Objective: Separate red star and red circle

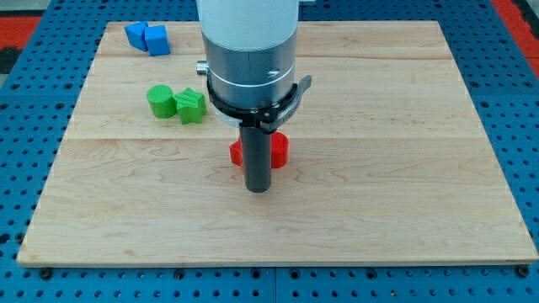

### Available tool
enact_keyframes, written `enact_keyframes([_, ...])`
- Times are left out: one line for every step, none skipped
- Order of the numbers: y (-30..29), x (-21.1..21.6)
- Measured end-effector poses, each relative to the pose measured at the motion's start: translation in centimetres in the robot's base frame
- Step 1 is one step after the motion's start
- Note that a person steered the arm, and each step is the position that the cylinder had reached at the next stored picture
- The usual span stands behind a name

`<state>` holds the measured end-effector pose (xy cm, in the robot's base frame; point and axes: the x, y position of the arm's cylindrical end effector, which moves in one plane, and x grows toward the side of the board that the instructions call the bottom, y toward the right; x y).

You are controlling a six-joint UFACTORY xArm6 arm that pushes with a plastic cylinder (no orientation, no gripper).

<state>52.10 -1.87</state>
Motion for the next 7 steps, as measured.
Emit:
enact_keyframes([-1.1,0.0])
enact_keyframes([-7.6,-0.5])
enact_keyframes([-11.6,-3.3])
enact_keyframes([-11.8,-6.3])
enact_keyframes([-8.4,-6.8])
enact_keyframes([-5.9,-4.6])
enact_keyframes([-5.7,-3.6])
